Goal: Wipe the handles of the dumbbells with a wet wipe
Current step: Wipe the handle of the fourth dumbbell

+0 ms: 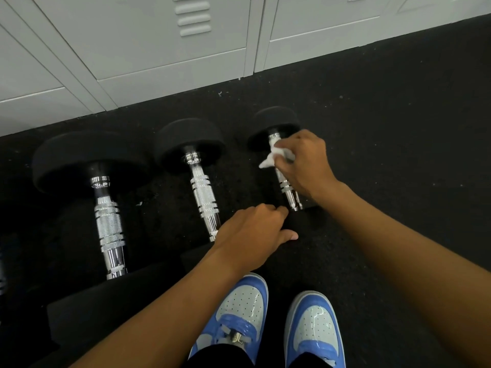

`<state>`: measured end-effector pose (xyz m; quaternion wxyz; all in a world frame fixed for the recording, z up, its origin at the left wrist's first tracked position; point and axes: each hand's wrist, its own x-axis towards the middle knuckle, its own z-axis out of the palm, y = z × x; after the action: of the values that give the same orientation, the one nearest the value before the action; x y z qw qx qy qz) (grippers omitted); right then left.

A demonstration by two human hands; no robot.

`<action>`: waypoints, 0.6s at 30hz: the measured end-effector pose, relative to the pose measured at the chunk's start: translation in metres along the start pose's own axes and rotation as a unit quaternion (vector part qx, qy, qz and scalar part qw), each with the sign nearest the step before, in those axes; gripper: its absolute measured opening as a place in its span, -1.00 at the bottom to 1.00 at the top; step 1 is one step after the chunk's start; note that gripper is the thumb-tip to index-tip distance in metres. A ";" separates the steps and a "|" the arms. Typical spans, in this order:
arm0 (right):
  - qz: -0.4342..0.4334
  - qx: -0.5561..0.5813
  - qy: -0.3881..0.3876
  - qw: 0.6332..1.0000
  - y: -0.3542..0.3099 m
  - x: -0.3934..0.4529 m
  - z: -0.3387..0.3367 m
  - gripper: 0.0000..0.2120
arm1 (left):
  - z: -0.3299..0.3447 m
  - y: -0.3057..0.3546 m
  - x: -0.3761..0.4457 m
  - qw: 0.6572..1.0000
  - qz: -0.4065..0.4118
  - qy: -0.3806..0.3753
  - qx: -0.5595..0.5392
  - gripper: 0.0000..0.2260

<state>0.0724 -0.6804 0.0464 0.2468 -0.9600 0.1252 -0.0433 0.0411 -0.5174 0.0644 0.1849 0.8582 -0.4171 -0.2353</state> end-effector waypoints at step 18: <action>-0.061 -0.073 -0.045 0.994 -0.004 -0.002 0.010 -0.81 | 0.001 -0.001 -0.001 1.000 0.003 0.003 0.001 -0.59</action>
<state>0.0730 -0.6715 0.0395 0.1782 -0.9823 0.0578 -0.0062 0.0412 -0.5160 0.0635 0.1859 0.8576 -0.4197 -0.2321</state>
